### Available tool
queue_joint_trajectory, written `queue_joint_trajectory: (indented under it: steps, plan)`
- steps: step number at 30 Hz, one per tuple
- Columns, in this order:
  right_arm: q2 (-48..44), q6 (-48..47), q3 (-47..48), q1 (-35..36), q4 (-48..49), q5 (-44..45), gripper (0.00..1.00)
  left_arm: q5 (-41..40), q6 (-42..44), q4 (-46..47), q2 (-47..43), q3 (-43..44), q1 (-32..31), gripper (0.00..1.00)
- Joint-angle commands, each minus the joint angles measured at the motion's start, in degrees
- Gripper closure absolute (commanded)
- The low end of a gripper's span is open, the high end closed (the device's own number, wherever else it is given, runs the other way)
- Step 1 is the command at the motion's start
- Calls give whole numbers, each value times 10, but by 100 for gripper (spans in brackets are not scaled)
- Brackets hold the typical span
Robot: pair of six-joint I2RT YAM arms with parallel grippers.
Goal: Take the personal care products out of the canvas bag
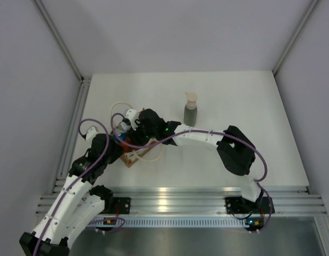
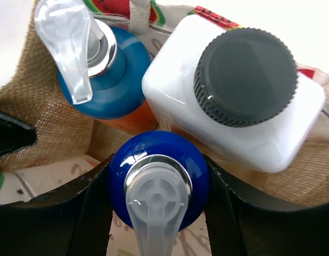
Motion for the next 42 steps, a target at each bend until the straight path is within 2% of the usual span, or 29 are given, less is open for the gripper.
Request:
queue_joint_trajectory:
  steps: [1, 15, 29, 38, 42]
  plan:
    - [-76, -10, 4, 8, 50, -12, 100, -7, 0, 1, -4, -4, 3, 57]
    - [-154, -21, 12, 7, 54, 1, 100, -10, -1, 1, -7, -8, 3, 57]
    - [-297, -23, 6, -12, -21, 50, 100, 1, 5, 1, -12, -5, 3, 57]
    - [-389, -15, -63, -75, -36, 147, 100, 7, 5, 1, -14, -3, 3, 57]
    - [-434, 1, -113, -131, -40, 201, 100, 9, 5, 1, -12, -2, 3, 57]
